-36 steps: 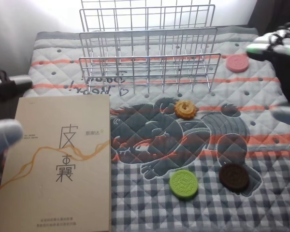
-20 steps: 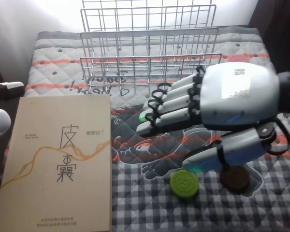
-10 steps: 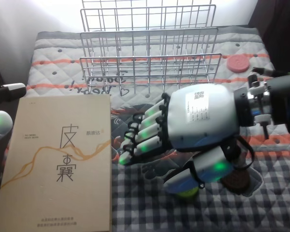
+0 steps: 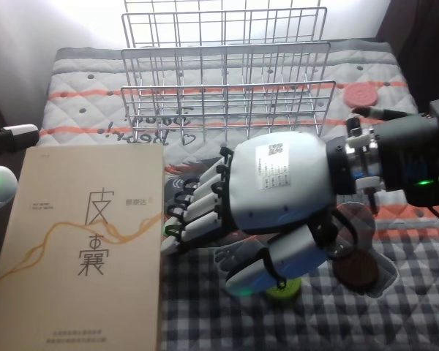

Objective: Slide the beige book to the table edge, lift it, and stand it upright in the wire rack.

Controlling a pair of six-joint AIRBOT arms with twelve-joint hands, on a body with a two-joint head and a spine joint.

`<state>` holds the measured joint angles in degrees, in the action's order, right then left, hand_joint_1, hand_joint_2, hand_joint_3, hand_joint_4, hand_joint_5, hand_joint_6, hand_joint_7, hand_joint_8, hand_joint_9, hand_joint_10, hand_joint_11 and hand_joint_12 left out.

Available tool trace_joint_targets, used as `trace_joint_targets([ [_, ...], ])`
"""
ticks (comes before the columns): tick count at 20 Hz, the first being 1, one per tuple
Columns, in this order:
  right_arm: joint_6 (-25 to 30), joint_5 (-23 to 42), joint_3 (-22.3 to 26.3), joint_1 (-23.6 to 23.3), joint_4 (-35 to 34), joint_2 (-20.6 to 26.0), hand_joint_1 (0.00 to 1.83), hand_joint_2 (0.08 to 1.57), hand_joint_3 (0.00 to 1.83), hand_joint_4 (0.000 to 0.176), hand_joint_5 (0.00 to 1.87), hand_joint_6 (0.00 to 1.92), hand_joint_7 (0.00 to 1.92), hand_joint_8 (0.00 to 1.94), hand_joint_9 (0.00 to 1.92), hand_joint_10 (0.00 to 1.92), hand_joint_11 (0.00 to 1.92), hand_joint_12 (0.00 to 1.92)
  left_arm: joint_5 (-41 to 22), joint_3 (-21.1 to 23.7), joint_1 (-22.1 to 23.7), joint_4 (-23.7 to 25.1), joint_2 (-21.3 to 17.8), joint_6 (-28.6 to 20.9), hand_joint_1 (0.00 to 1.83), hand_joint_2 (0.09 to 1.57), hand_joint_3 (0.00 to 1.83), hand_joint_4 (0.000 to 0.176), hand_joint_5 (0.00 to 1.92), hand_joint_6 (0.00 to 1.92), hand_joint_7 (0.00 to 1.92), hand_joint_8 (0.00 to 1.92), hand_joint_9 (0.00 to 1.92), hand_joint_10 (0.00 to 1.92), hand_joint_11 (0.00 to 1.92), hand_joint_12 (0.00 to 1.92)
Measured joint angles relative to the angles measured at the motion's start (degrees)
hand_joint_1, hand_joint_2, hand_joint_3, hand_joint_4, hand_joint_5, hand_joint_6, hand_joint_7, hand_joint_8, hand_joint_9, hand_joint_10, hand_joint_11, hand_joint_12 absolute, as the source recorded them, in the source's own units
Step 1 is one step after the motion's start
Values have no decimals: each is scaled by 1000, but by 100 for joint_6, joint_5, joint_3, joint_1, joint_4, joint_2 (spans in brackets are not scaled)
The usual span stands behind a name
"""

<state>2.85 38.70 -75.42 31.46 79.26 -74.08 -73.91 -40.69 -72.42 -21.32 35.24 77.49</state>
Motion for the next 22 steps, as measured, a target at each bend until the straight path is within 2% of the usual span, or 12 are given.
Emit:
trace_joint_targets([
  [3, 0, 11, -59, -26, -13, -94, 0, 1368, 3, 0, 299, 0, 345, 0, 375, 0, 464, 60, -4, 0, 0, 4, 2, -39, 0, 1329, 7, 82, 355, 1, 257, 0, 225, 2, 0, 550],
  [4, 0, 0, -79, -52, -7, -116, 0, 1364, 1, 0, 294, 0, 341, 0, 379, 2, 477, 67, -20, -9, 0, -13, 26, -44, 0, 1321, 2, 88, 346, 1, 243, 1, 218, 1, 0, 519],
  [6, -2, 0, -118, -66, -24, -170, 0, 1361, 0, 0, 293, 1, 340, 2, 387, 5, 492, 75, -7, -13, -2, -9, 50, -61, 0, 1323, 2, 86, 352, 4, 247, 4, 219, 2, 0, 513],
  [11, -2, -9, -291, -85, -59, -389, 0, 1366, 2, 0, 318, 9, 371, 12, 426, 17, 511, 92, -11, -15, 0, -11, 50, -72, 0, 1320, 0, 104, 331, 0, 230, 0, 215, 0, 0, 523],
  [13, 0, -2, -352, -85, -107, -442, 0, 1358, 0, 0, 312, 5, 365, 7, 431, 16, 500, 92, -15, -24, 0, -15, 55, -83, 0, 1324, 2, 103, 336, 3, 238, 3, 220, 2, 0, 524],
  [16, 0, 0, -442, -85, -133, -509, 0, 1361, 0, 0, 310, 3, 360, 4, 422, 9, 490, 95, -24, -24, 0, -13, 59, -87, 0, 1319, 0, 110, 331, 0, 237, 0, 217, 3, 0, 528],
  [22, 0, -50, -621, -109, -170, -656, 0, 1364, 3, 0, 308, 5, 367, 5, 411, 1, 437, 88, -24, -26, 0, -15, 59, -107, 0, 1332, 1, 93, 351, 2, 253, 3, 239, 5, 0, 619],
])
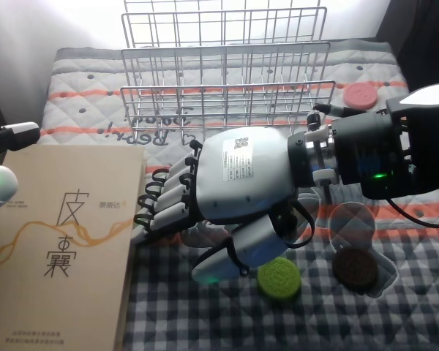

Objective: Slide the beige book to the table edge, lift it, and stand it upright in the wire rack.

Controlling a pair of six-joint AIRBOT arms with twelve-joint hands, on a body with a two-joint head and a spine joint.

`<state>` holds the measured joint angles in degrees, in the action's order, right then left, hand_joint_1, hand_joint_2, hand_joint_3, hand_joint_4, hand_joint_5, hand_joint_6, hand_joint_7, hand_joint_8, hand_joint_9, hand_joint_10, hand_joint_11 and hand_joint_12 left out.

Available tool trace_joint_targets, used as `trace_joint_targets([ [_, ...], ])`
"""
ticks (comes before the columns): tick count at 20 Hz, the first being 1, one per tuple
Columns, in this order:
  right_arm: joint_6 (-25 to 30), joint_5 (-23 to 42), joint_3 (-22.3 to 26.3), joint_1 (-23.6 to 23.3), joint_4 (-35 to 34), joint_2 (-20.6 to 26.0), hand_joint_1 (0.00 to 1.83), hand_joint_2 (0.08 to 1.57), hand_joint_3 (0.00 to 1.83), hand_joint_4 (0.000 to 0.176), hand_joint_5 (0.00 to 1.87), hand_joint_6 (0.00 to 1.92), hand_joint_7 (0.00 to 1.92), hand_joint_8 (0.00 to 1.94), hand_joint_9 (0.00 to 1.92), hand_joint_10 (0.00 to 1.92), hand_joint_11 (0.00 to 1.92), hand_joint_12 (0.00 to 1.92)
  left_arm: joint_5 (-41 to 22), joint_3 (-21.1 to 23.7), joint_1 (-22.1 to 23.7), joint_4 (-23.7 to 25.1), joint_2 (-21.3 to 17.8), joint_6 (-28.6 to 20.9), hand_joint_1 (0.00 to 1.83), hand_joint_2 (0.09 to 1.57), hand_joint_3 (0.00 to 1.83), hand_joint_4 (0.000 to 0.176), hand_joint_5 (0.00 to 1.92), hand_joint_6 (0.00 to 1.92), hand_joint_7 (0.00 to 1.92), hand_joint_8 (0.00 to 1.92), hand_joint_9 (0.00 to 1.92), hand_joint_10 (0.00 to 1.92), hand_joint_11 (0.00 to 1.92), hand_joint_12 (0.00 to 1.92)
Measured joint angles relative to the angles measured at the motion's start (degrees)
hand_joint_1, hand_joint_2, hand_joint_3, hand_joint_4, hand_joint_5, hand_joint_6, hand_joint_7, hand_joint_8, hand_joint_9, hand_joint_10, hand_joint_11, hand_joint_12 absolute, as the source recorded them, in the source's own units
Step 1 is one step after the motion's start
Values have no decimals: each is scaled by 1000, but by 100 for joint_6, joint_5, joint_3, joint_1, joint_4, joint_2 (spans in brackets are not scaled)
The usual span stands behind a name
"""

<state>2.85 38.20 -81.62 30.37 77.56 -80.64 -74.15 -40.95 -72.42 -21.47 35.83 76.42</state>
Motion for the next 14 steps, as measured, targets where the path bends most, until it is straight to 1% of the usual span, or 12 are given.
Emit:
trace_joint_targets([
  [1, 0, -9, -24, -11, -17, -24, 0, 1364, 3, 0, 308, 5, 367, 5, 411, 1, 437, 88, 0, -11, 0, 9, 0, -2, 0, 1332, 1, 93, 351, 2, 253, 3, 239, 5, 0, 619],
  [2, -2, -28, -39, -37, -20, -48, 0, 1381, 0, 0, 310, 4, 382, 4, 463, 7, 471, 211, 0, -11, 0, -2, 2, -2, 0, 1334, 2, 100, 351, 2, 252, 2, 238, 4, 0, 622],
  [3, -2, -37, -57, -50, -26, -81, 0, 1385, 0, 0, 314, 0, 389, 1, 486, 1, 446, 370, 0, -11, 0, -4, 2, -2, 0, 1340, 2, 104, 340, 0, 242, 1, 233, 1, 0, 602],
  [4, 0, -37, -81, -61, -22, -116, 0, 1382, 1, 0, 315, 1, 390, 1, 483, 5, 378, 517, -2, -11, 0, -2, 2, -4, 0, 1343, 3, 102, 338, 0, 241, 1, 234, 1, 0, 600],
  [5, 0, -31, -96, -68, -26, -142, 0, 1366, 2, 0, 316, 0, 391, 1, 462, 4, 291, 610, -4, -11, 0, 0, 7, -4, 0, 1341, 1, 101, 342, 1, 247, 2, 242, 3, 0, 642],
  [6, -2, -37, -98, -79, -13, -157, 0, 1366, 2, 0, 316, 0, 391, 1, 462, 4, 291, 610, 0, -11, 0, 0, 9, -2, 0, 1341, 1, 101, 342, 1, 247, 2, 242, 3, 0, 642],
  [7, -2, -35, -120, -87, -20, -184, 0, 1373, 0, 0, 316, 2, 390, 4, 465, 0, 230, 747, -2, -33, 0, 13, 13, -7, 0, 1335, 0, 103, 339, 0, 248, 2, 239, 1, 0, 652],
  [9, -2, -35, -125, -125, -26, -197, 0, 1374, 0, 0, 321, 5, 402, 9, 468, 2, 231, 773, -4, -46, 0, -7, 13, -20, 0, 1345, 1, 100, 334, 0, 240, 2, 234, 0, 0, 624],
  [10, -2, -35, -125, -127, -31, -201, 0, 1373, 0, 0, 326, 6, 408, 11, 480, 7, 236, 777, -2, -46, 0, -9, 13, -17, 0, 1347, 1, 94, 335, 1, 239, 3, 230, 0, 0, 618],
  [13, -2, -37, -151, -127, -22, -267, 0, 1355, 0, 0, 327, 4, 405, 6, 458, 0, 217, 776, 2, -52, 0, 2, 48, -22, 0, 1335, 0, 103, 338, 2, 241, 2, 240, 4, 0, 647],
  [14, -2, -31, -162, -127, -20, -280, 0, 1362, 0, 0, 335, 7, 414, 9, 464, 3, 221, 780, 4, -52, 0, 9, 48, -22, 0, 1340, 0, 96, 349, 2, 252, 3, 248, 4, 0, 665],
])
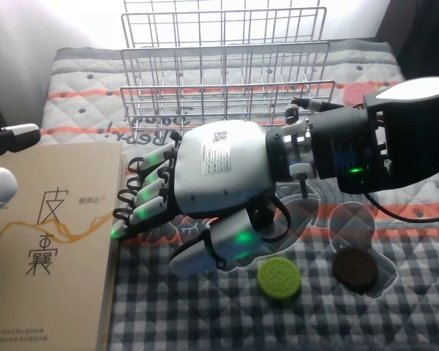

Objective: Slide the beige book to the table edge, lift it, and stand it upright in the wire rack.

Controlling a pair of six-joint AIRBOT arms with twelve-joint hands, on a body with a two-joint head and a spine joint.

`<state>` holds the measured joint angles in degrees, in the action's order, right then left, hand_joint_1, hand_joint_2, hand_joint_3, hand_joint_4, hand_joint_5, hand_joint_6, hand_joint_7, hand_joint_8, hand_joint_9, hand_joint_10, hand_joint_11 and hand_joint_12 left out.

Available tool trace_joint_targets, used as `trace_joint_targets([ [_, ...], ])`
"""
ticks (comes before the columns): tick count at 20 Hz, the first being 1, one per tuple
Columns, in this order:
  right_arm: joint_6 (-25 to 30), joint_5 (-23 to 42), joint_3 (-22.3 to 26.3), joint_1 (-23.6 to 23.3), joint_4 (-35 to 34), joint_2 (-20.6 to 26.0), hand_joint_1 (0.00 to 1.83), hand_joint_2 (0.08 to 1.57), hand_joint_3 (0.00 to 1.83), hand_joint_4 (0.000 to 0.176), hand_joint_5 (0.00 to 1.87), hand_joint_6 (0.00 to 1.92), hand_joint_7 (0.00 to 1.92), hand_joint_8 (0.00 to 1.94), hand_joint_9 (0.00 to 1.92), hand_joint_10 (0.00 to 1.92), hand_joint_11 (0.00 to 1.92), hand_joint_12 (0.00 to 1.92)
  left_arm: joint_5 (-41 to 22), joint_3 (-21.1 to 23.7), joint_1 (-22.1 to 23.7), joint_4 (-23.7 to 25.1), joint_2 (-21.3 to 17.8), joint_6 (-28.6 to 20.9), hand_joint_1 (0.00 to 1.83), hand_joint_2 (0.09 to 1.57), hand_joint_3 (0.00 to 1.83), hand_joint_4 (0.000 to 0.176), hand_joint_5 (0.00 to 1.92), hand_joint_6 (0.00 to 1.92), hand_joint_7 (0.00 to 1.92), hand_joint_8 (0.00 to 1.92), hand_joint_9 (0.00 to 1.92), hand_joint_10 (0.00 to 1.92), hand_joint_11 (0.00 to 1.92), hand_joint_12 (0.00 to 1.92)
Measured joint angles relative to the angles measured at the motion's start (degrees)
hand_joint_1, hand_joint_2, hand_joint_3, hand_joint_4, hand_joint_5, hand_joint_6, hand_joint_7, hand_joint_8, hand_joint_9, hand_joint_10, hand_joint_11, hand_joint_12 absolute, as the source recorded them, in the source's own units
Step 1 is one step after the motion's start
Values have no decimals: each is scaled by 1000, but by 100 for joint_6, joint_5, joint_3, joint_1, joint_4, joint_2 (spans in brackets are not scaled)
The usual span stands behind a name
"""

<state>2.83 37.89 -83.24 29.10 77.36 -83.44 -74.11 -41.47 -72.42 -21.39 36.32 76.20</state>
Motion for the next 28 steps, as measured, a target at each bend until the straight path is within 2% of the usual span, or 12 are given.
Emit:
trace_joint_targets([
  [6, 0, -15, -31, 0, 0, -22, 0, 1353, 0, 0, 327, 3, 405, 5, 457, 9, 209, 786, -11, 0, 0, -13, 2, -2, 0, 1353, 3, 90, 335, 0, 233, 0, 231, 0, 0, 616],
  [11, 0, -76, 59, 0, -46, -20, 0, 1364, 1, 0, 302, 0, 366, 0, 425, 0, 167, 775, -44, 0, 0, -79, 50, -13, 0, 1352, 1, 96, 335, 0, 238, 1, 235, 1, 0, 597],
  [12, 0, -83, 164, 0, -131, 42, 0, 1362, 0, 0, 295, 1, 351, 1, 416, 1, 146, 818, -116, 22, 0, -166, 50, -17, 0, 1350, 0, 92, 338, 2, 244, 3, 239, 2, 0, 591],
  [14, 2, 42, 339, 0, -369, 330, 0, 1368, 3, 0, 299, 3, 351, 3, 406, 0, 119, 816, -372, 72, -129, -343, 72, -20, 100, 1373, 4, 56, 348, 1, 257, 3, 252, 3, 0, 541],
  [15, 2, 76, 367, 2, -507, 470, 0, 1393, 13, 0, 314, 8, 356, 4, 385, 0, 80, 794, -490, 101, -247, -459, 74, -57, 172, 1364, 0, 48, 350, 1, 260, 1, 238, 2, 0, 487],
  [17, -83, 46, 468, 87, -977, 826, 0, 1392, 0, 0, 339, 1, 364, 0, 382, 1, 92, 747, -807, 105, -483, -734, 166, -332, 194, 1373, 4, 25, 356, 2, 268, 3, 217, 0, 0, 477],
  [18, -216, 46, 568, 199, -1259, 1003, 0, 1392, 0, 0, 339, 0, 360, 0, 387, 3, 113, 748, -1067, 116, -710, -876, 199, -568, 236, 1365, 0, 32, 358, 2, 259, 2, 204, 2, 0, 551],
  [19, -341, 68, 673, 317, -1421, 1141, 0, 1377, 0, 0, 344, 0, 357, 0, 386, 1, 117, 714, -1325, 127, -907, -1073, 254, -802, 273, 1366, 0, 0, 366, 2, 266, 2, 217, 5, 0, 673],
  [21, -503, 179, 811, 468, -1681, 1266, 0, 1364, 0, 0, 334, 0, 339, 0, 380, 0, 121, 707, -1681, 136, -1246, -1346, 278, -1178, 291, 1388, 3, 0, 370, 4, 303, 8, 265, 14, 0, 837],
  [22, -625, 278, 896, 542, -1912, 1353, 0, 1351, 0, 0, 349, 6, 348, 4, 390, 4, 142, 713, -1705, 138, -1318, -1530, 282, -1250, 257, 1380, 0, 0, 355, 1, 297, 2, 255, 6, 0, 788],
  [25, -1462, 890, 1335, 837, -3300, 1987, 0, 1338, 8, 0, 405, 7, 415, 12, 463, 12, 308, 657, -1832, -9, -1674, -1834, 417, -1823, 458, 1307, 0, 0, 424, 8, 389, 11, 357, 20, 0, 984],
  [28, -2232, 1285, 1606, 1051, -4376, 2481, 0, 1378, 0, 0, 336, 1, 353, 4, 390, 2, 275, 486, -1746, -229, -1864, -2055, 588, -2430, 508, 1175, 0, 0, 452, 2, 428, 4, 364, 6, 0, 854],
])
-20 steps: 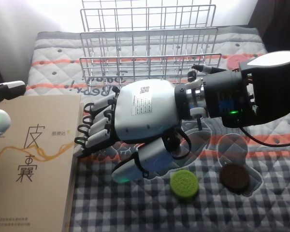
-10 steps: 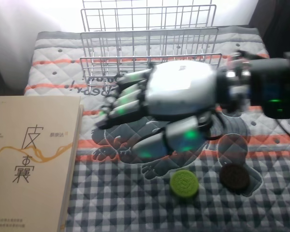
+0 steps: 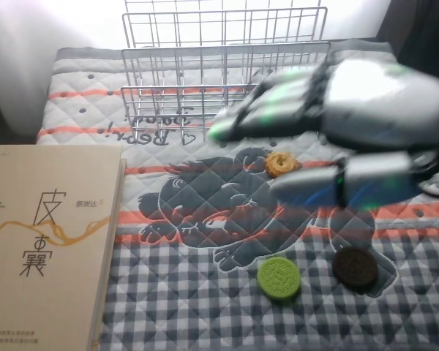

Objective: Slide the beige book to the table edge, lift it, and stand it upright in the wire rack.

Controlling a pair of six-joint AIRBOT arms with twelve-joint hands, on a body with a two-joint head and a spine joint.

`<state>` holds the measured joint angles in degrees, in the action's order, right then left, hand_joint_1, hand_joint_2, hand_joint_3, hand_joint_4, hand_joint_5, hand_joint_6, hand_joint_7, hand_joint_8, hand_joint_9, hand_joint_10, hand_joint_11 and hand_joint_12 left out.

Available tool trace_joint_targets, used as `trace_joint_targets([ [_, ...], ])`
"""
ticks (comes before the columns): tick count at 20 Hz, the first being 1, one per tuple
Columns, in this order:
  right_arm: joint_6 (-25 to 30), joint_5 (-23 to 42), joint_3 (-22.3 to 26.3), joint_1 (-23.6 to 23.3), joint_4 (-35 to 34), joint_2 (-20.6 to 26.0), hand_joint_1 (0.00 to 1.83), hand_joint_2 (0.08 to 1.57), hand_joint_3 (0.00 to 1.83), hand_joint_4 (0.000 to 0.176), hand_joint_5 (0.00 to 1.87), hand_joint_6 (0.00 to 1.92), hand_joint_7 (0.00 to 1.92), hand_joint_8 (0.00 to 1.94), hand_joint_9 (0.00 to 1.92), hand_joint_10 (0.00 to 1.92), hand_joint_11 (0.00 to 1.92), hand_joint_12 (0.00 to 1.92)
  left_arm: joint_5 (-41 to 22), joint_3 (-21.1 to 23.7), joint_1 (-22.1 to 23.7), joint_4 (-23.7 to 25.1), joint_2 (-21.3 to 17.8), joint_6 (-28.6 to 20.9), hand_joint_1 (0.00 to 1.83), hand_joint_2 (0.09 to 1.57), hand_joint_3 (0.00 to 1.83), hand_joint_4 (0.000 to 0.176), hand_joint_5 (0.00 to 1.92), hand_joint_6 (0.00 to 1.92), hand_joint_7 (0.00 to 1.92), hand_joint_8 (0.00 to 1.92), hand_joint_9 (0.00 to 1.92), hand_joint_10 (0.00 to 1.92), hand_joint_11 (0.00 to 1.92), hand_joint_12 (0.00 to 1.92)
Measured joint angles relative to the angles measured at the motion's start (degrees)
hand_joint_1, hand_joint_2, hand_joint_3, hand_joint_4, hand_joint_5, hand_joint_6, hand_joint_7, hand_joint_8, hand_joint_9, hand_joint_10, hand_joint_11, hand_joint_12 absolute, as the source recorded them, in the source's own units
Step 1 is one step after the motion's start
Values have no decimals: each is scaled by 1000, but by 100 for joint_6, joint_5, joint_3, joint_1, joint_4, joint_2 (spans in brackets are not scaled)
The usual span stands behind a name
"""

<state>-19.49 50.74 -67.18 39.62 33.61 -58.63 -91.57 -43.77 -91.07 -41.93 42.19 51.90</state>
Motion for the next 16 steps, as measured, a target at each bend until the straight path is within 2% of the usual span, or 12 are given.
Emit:
trace_joint_targets([
  [1, -317, 214, 111, 107, -404, 179, 0, 1473, 0, 0, 332, 0, 449, 3, 479, 5, 347, 428, 59, -114, -39, 24, 26, -229, 468, 1131, 0, 0, 445, 0, 463, 3, 423, 13, 0, 988],
  [3, -723, 678, 289, 251, -931, 448, 0, 1381, 0, 0, 332, 9, 377, 0, 366, 0, 249, 267, 260, -293, -42, 44, 57, -485, 402, 1034, 0, 0, 390, 2, 481, 4, 470, 19, 0, 1089],
  [4, -977, 997, 396, 356, -1246, 595, 0, 1387, 0, 0, 324, 2, 384, 1, 384, 1, 310, 187, 468, -424, -42, 116, 114, -625, 427, 1004, 0, 0, 365, 1, 476, 1, 458, 9, 0, 1042],
  [6, -1290, 1370, 503, 494, -1604, 763, 0, 1312, 0, 0, 415, 10, 471, 4, 479, 8, 443, 162, 876, -634, -42, 332, 245, -970, 541, 1008, 0, 0, 366, 0, 470, 1, 456, 2, 0, 959],
  [7, -1412, 1565, 529, 555, -1788, 826, 0, 1307, 0, 0, 421, 9, 466, 0, 467, 1, 457, 163, 1134, -754, -42, 459, 345, -1154, 544, 1008, 0, 0, 355, 0, 464, 1, 455, 1, 0, 1026],
  [8, -1484, 1661, 555, 588, -1930, 857, 0, 1311, 0, 0, 416, 5, 441, 0, 437, 0, 444, 157, 1287, -798, -42, 520, 393, -1248, 507, 1003, 0, 0, 329, 0, 429, 0, 411, 0, 0, 993],
  [10, -1534, 1840, 566, 708, -2096, 896, 0, 1285, 0, 0, 390, 0, 362, 0, 333, 0, 331, 104, 1609, -962, -42, 568, 520, -1469, 447, 972, 0, 0, 248, 1, 292, 4, 271, 4, 0, 762],
  [12, -1534, 1869, 570, 748, -2094, 896, 19, 1273, 0, 0, 397, 3, 383, 7, 339, 4, 312, 92, 1910, -1097, -35, 667, 595, -1624, 441, 977, 0, 0, 231, 0, 264, 0, 234, 2, 0, 661],
  [13, -1537, 1884, 573, 748, -2092, 896, 3, 1272, 0, 0, 393, 1, 382, 5, 333, 1, 298, 85, 2015, -1132, -9, 748, 601, -1624, 397, 976, 0, 11, 215, 0, 238, 0, 225, 0, 0, 679],
  [14, -1534, 1897, 573, 748, -2094, 896, 0, 1277, 0, 0, 392, 1, 385, 5, 343, 5, 322, 94, 2124, -1176, 35, 813, 632, -1635, 412, 991, 3, 29, 182, 0, 175, 3, 150, 5, 0, 524],
  [15, -1537, 1899, 573, 748, -2096, 890, 0, 1270, 0, 0, 397, 2, 385, 5, 349, 7, 335, 99, 2315, -1250, 129, 975, 669, -1685, 371, 993, 0, 51, 193, 0, 185, 1, 165, 7, 0, 653],
  [16, -1537, 1897, 573, 748, -2098, 885, 0, 1266, 0, 0, 396, 2, 384, 4, 355, 9, 349, 104, 2465, -1316, 197, 1113, 699, -1725, 365, 1009, 5, 41, 201, 3, 174, 0, 162, 5, 0, 684],
])
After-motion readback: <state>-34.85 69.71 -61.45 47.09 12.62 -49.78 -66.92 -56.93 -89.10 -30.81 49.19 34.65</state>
